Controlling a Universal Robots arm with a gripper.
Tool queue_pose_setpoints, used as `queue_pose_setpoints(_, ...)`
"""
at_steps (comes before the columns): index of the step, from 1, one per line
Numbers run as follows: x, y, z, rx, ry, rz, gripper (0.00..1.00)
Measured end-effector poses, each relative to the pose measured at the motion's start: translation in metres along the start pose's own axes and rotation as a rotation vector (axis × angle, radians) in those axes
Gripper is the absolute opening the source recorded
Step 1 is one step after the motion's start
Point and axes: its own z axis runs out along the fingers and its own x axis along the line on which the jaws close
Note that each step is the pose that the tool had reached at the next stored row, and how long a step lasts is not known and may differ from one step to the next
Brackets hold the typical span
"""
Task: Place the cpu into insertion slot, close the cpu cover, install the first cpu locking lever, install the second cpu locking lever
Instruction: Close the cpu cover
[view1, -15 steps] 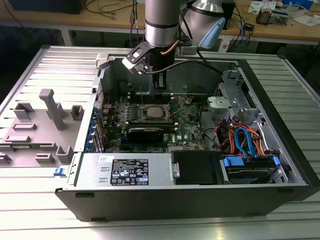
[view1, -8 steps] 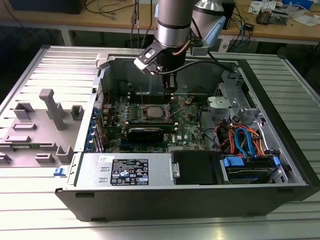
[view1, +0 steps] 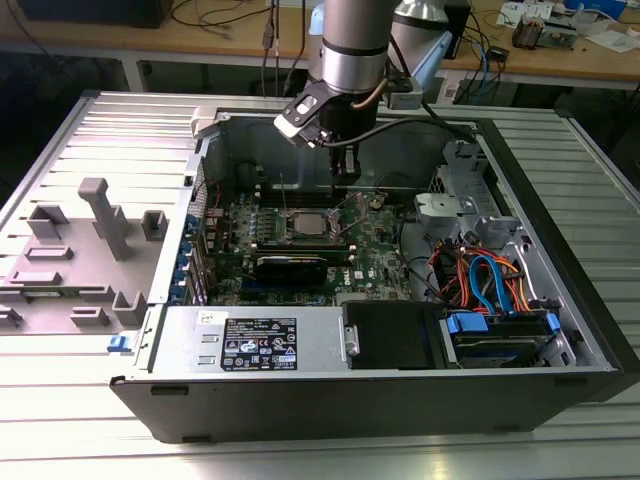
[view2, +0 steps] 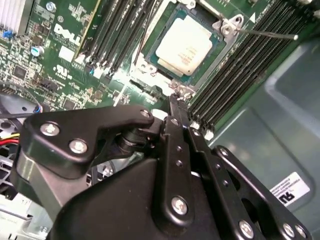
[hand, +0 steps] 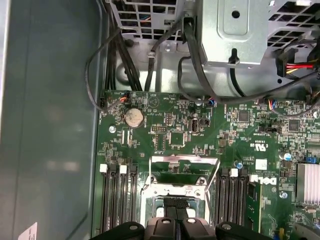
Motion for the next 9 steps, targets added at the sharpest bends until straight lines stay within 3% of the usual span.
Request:
queue_pose_setpoints(4,-0.0005,0.0095,0.0002,-0.0001,0.0000,0.000,0.11)
queue_pose_setpoints(9,-0.0007,0.0123,-0.0025,0.0015,0.0003,0.000,0.11)
